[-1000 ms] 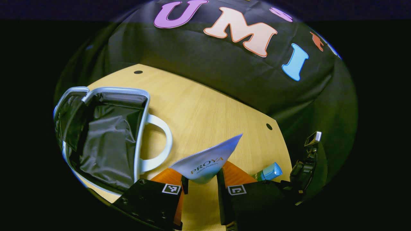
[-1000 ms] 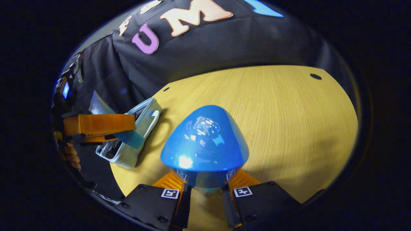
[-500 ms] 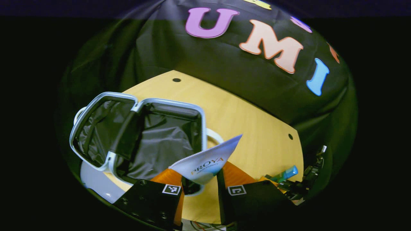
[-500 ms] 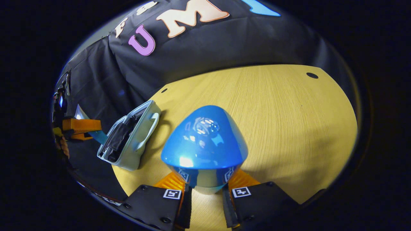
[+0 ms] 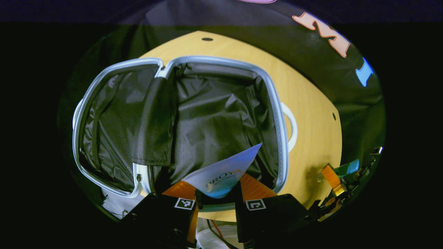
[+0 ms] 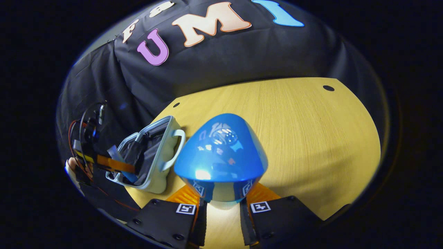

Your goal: First open the suitcase, pack the skin care products into it, and then close the suitcase.

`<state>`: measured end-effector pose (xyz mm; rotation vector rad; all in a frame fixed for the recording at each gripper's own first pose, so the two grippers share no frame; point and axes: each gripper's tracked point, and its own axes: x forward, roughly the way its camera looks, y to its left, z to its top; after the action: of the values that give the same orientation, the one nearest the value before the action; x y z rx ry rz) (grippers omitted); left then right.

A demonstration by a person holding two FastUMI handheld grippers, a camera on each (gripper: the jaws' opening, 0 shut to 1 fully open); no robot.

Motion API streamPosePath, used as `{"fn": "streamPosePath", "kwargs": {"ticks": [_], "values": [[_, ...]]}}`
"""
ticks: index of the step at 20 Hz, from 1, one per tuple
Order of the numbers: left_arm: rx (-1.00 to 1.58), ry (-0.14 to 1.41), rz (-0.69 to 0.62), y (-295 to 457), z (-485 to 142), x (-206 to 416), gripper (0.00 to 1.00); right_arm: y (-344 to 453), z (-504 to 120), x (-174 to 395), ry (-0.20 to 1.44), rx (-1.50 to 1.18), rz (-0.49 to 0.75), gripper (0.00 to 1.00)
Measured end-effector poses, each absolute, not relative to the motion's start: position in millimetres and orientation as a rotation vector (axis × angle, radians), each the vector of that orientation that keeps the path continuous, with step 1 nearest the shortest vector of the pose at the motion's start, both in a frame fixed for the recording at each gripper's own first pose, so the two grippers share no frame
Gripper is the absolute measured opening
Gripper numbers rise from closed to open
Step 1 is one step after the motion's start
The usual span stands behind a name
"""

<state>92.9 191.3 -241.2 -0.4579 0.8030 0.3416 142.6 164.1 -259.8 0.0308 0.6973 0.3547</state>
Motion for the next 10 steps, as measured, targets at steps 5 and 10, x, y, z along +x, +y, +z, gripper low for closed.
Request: {"fn": "streamPosePath", "kwargs": {"ticks": [5,10], "values": [[-0.477,0.925,0.275,207,-263,93,0.39,216,-248,122,0.699,0.033,0.362,0.39],[-0.523,0.978,0.219,209,-270,91,0.39,283,-239,101,0.711,0.004,0.447,0.39]]}}
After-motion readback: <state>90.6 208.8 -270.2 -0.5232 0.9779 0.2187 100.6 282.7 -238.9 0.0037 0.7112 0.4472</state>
